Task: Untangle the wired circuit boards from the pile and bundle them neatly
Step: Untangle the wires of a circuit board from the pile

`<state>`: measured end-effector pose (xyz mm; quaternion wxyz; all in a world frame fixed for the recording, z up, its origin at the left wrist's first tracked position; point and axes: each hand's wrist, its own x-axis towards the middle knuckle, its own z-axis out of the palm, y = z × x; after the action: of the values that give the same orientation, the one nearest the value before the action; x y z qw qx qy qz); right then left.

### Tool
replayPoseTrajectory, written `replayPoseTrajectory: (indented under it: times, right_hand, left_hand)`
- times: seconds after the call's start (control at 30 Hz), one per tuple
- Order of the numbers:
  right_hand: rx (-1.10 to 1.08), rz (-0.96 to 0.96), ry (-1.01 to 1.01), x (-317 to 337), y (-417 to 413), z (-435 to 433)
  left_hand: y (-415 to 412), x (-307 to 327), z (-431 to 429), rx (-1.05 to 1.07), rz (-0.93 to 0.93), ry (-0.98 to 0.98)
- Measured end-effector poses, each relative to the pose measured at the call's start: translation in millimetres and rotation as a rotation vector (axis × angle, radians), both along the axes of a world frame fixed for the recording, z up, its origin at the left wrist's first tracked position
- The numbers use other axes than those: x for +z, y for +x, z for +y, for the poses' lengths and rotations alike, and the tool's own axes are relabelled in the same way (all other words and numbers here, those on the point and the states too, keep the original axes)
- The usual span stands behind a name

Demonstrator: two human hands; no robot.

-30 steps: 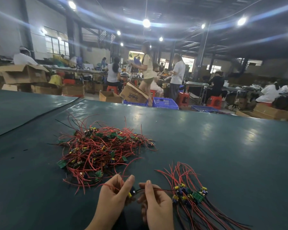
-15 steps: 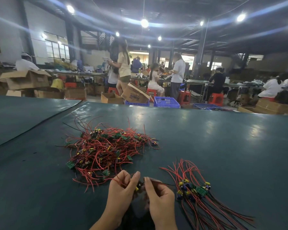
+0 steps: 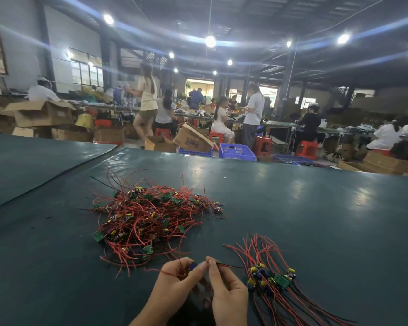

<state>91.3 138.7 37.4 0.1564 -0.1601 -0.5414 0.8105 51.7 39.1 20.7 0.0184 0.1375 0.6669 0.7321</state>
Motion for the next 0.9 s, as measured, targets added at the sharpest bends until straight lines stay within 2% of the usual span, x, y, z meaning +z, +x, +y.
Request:
replayPoseTrajectory:
  times: [0.3,0.47,0.73,0.9]
  right_hand:
    - [0.096,-0.072,-0.06,-6,-5,3]
    - [0.01,-0.076,-0.071,-4,-9,14]
    - [-0.19,-0.009,-0.225,0,-16,39]
    - [-0.198,0.039,-0.17,1,-11,35]
  left_hand:
    - [6,0,-13,-0.078,-0.009,-0.092]
    - [7,3,-11,-0.082,-0.009,-0.118]
    - [8,9,-16,-0.093,0.035,-0.093]
    - [11,8,-10,-0.045,-0.021,0.008]
